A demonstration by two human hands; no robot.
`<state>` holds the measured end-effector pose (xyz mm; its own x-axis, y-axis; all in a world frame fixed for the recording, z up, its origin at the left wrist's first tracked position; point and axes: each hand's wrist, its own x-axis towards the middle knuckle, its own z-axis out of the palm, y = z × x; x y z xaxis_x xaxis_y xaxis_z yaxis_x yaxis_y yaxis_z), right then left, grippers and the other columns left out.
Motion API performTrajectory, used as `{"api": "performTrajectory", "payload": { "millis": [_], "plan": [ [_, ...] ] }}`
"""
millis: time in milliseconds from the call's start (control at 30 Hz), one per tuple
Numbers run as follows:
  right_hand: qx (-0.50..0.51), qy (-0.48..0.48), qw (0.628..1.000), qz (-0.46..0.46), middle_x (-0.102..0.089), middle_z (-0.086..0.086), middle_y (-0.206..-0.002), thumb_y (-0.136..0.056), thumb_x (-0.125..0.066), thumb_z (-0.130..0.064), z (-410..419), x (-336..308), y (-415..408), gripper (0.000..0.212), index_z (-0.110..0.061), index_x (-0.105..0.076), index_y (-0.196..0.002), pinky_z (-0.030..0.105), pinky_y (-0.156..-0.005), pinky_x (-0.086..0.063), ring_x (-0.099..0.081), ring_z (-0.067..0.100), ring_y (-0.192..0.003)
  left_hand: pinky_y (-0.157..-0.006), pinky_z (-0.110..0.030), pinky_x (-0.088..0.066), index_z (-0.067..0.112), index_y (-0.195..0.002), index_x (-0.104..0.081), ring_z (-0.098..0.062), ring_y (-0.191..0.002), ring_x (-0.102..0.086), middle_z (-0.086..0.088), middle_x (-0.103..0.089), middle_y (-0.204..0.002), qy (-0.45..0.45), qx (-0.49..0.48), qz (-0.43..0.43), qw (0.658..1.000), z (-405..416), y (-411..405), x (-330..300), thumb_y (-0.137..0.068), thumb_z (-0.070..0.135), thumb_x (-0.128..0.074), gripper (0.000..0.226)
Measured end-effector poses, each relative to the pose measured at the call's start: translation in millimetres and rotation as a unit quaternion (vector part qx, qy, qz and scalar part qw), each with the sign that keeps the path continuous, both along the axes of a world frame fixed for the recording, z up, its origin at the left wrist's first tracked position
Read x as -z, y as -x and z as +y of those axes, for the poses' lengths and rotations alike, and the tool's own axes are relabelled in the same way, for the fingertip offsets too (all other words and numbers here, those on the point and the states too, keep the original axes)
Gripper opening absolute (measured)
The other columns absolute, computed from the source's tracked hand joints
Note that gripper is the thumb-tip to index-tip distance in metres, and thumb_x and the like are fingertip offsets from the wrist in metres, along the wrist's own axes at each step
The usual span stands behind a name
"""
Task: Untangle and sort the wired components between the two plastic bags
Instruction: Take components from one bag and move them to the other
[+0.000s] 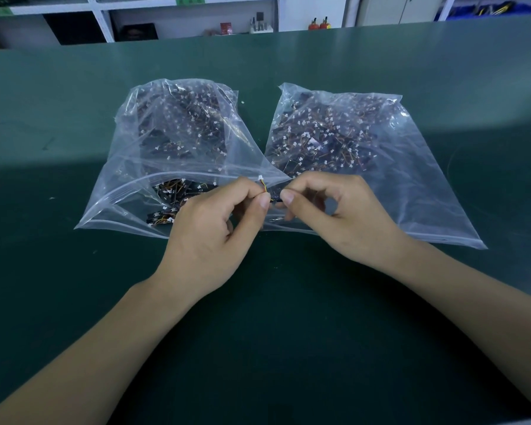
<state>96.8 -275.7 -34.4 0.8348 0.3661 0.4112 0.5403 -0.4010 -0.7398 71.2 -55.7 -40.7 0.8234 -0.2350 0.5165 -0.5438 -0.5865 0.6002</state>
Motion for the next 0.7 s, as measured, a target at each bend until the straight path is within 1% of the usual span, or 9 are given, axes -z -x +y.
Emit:
{"api": "performTrajectory", "payload": {
  "millis": [100, 267, 400, 533, 700],
  "plan": [
    [-0.007, 0.007, 1.000, 0.000, -0.073, -0.007, -0.076, -0.107, -0.065, -0.024, 0.2, 0.6, 0.3, 0.018, -0.018, -0.075, -0.093, 0.053, -0.063, -0.048, -0.062, 0.032, -0.064, -0.054, -0.045, -0.042, 0.020, -0.090, -0.063, -0.024, -0.052, -0.050, -0.001, -0.061, -0.071, -0.005, -0.001, 0.000, 1.000, 1.5, -1.2, 0.7, -0.109, 0.031, -0.055, 0.023],
    [-0.003, -0.005, 1.000, -0.001, -0.073, -0.005, -0.076, -0.106, -0.066, -0.022, -1.1, 0.6, -0.9, 0.016, -0.016, -0.076, -0.094, 0.053, -0.064, -0.049, -0.063, 0.032, -0.066, -0.055, -0.042, -0.044, 0.020, -0.092, -0.064, -0.023, -0.054, -0.054, 0.001, -0.060, -0.068, -0.001, 0.001, 0.001, 1.000, 0.4, -1.0, 0.4, -0.109, 0.032, -0.055, 0.023],
    [-0.013, 0.002, 1.000, -0.003, -0.073, -0.006, -0.073, -0.105, -0.066, -0.023, -1.2, 1.4, -0.7, 0.016, -0.017, -0.076, -0.094, 0.053, -0.062, -0.049, -0.063, 0.034, -0.063, -0.054, -0.041, -0.044, 0.019, -0.091, -0.063, -0.023, -0.054, -0.054, 0.000, -0.057, -0.063, -0.003, 0.006, 0.001, 1.000, 1.8, -0.9, 0.3, -0.109, 0.030, -0.055, 0.023],
    [-0.016, -0.002, 1.000, -0.006, -0.072, -0.006, -0.070, -0.105, -0.067, -0.023, -0.6, 2.0, 0.1, 0.017, -0.017, -0.076, -0.092, 0.049, -0.063, -0.049, -0.064, 0.024, -0.063, -0.054, -0.041, -0.043, 0.018, -0.088, -0.062, -0.023, -0.054, -0.053, -0.002, -0.054, -0.061, 0.009, 0.006, 0.003, 1.000, 0.8, 0.1, -0.1, -0.108, 0.027, -0.057, 0.022],
    [-0.024, 0.011, 1.000, -0.007, -0.070, -0.006, -0.065, -0.106, -0.066, -0.023, -2.1, 2.1, -0.9, 0.017, -0.018, -0.076, -0.093, 0.049, -0.062, -0.050, -0.063, 0.026, -0.060, -0.054, -0.042, -0.044, 0.018, -0.091, -0.063, -0.024, -0.054, -0.053, -0.001, -0.052, -0.060, -0.011, 0.013, -0.005, 1.000, 2.3, 0.4, -0.8, -0.109, 0.028, -0.056, 0.022]
  ]
}}
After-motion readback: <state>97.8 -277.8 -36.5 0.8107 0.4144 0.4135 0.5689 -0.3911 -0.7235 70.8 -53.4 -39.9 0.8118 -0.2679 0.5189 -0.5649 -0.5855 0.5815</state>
